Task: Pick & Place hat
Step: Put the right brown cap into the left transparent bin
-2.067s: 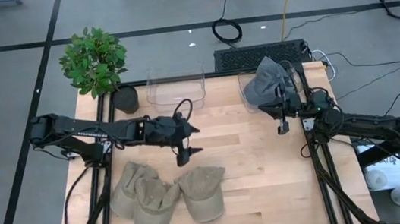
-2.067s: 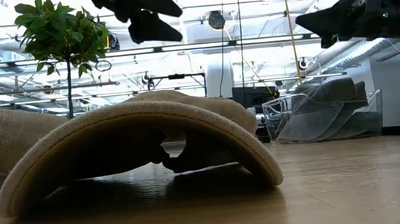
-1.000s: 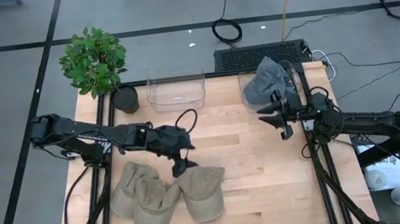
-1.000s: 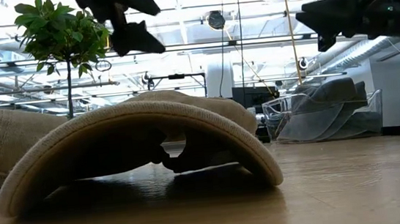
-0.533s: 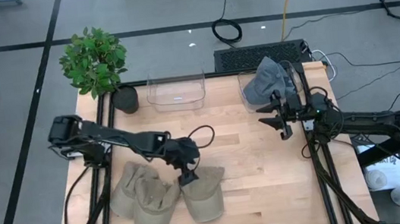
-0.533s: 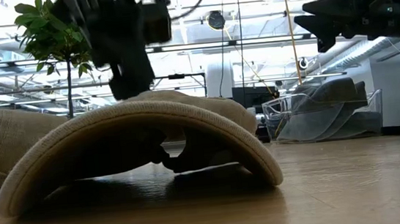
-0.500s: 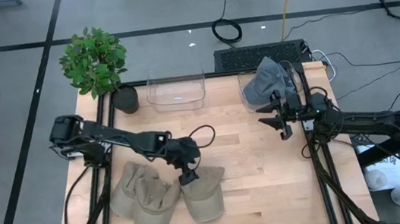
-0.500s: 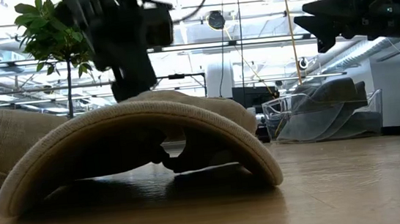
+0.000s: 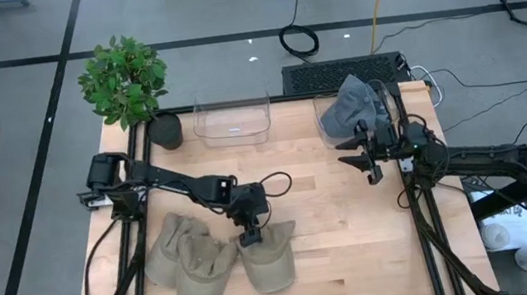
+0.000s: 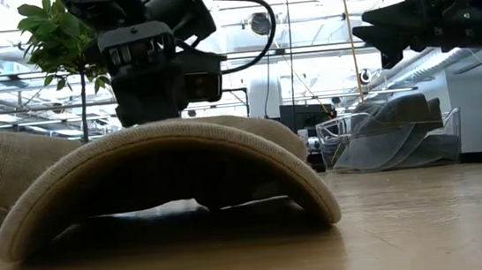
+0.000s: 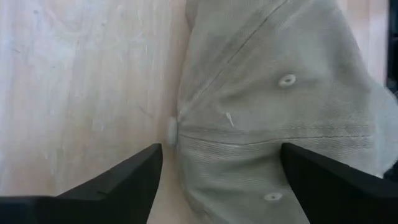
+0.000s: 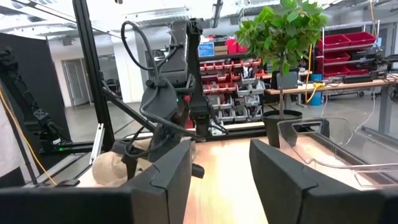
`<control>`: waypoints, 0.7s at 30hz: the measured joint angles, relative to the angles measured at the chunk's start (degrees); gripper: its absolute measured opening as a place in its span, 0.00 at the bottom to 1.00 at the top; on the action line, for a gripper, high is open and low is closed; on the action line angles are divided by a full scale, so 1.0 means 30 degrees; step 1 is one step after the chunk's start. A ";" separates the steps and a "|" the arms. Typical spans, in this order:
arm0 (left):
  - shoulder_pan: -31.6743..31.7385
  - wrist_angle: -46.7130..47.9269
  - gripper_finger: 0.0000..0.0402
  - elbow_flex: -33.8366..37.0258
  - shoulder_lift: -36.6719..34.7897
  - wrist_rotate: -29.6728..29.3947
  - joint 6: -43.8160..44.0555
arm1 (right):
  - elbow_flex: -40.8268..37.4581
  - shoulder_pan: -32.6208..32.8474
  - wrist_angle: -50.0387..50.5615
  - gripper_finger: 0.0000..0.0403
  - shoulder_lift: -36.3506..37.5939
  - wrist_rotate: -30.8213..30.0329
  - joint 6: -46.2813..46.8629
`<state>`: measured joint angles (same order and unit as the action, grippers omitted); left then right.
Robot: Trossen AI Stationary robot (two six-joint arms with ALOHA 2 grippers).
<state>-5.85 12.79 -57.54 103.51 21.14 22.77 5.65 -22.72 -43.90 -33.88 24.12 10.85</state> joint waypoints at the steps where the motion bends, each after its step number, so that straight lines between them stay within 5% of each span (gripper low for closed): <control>1: 0.0000 0.0017 0.79 0.0000 -0.0048 -0.0047 -0.0001 | 0.0000 -0.0007 0.0018 0.37 -0.0045 0.0000 0.0000; 5: -0.0004 -0.0363 0.60 0.0000 -0.0114 -0.0093 -0.0044 | 0.0000 -0.0007 0.0008 0.37 -0.0242 0.0000 -0.0003; 13: 0.0511 -0.0222 0.05 0.0000 -0.0362 0.0704 -0.0918 | 0.0000 -0.0007 -0.0001 0.36 -0.0311 -0.0007 0.0000; 21: 0.1020 0.3216 0.02 -0.1874 -0.2584 -0.1156 -0.3312 | 0.0000 0.0004 -0.0030 0.37 -0.0636 -0.0565 0.0562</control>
<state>-2.79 22.44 -63.16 95.76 17.67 12.83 5.65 -22.71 -43.99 -35.78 22.42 12.54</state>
